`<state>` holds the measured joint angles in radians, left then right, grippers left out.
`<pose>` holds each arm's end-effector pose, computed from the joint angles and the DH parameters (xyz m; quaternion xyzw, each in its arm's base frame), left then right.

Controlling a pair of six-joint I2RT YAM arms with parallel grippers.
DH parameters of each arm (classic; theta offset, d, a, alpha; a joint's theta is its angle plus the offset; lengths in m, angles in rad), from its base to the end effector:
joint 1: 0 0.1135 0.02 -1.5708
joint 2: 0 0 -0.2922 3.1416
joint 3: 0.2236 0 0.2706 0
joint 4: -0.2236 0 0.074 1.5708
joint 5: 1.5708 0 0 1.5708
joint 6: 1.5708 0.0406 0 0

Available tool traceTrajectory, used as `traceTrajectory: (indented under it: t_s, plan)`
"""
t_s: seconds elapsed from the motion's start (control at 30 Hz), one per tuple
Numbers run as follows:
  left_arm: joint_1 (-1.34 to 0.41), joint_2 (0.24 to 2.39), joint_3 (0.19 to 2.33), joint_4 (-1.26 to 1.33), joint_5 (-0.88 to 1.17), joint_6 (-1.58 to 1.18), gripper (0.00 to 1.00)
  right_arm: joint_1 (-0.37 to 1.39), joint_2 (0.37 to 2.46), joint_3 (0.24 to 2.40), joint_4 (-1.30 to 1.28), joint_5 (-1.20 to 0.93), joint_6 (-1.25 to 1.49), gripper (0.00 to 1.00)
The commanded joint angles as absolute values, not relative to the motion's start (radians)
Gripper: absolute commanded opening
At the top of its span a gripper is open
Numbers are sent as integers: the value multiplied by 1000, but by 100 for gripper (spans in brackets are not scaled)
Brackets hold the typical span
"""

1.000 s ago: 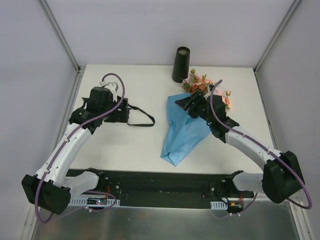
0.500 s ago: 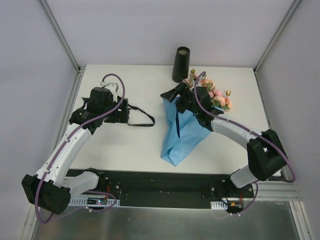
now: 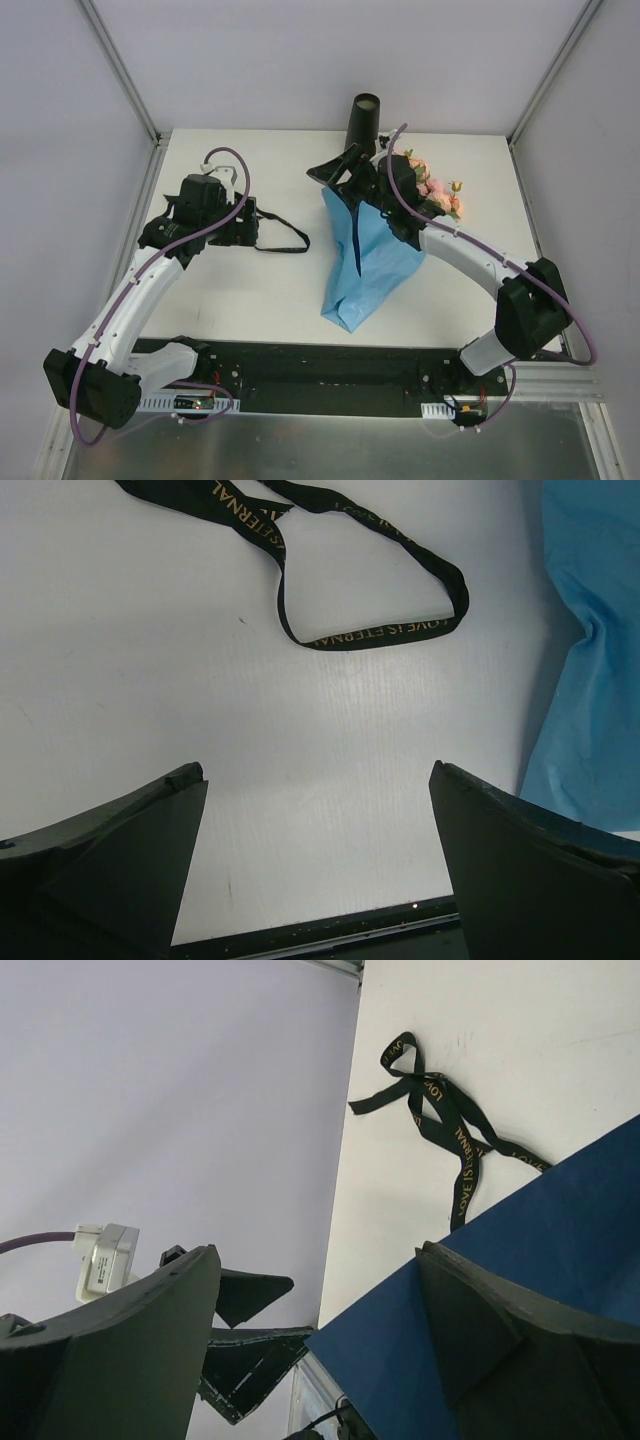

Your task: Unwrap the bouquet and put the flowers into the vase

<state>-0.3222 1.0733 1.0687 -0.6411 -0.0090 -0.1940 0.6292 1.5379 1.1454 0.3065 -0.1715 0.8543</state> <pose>0.2242 -0.0745 0.3601 0.0553 0.8932 -0.1100 0.4325 0.3118 0.2355 0.3503 0.0249 0.7360 0.5016 0.4540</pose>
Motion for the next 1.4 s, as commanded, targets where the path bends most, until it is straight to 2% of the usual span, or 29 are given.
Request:
traceTrajectory:
  t_s: [0.0, 0.1, 0.13, 0.3, 0.5, 0.73, 1.0, 1.23, 1.37]
  plan:
    - [-337, 1065, 1065, -637, -2, -192, 99, 637, 1482, 1195, 281, -207, 873, 86]
    - [-339, 1058, 1063, -632, -2, -190, 99, 637, 1457, 1204, 239, -199, 841, 84]
    - [-339, 1057, 1063, -630, -2, -189, 99, 635, 1451, 1203, 233, -198, 825, 79]
    - [-351, 1006, 1049, -579, 99, -193, 99, 632, 1428, 1197, 233, -224, 810, 69]
    - [-351, 948, 1017, -457, 359, -293, 99, 632, 1460, 1167, 353, -271, 914, 71]
    - [-363, 956, 983, -290, 505, -439, 98, 644, 1496, 1177, 440, -238, 1000, 72]
    - [-599, 1094, 1028, -262, 253, -399, 96, 638, 1313, 1253, 95, -7, 708, 73]
    - [-811, 1232, 1114, -218, 62, -364, 91, 638, 1050, 1085, -60, 368, 543, 74]
    - [-896, 1310, 1169, -204, -37, -328, 89, 638, 933, 973, -77, 452, 509, 75]
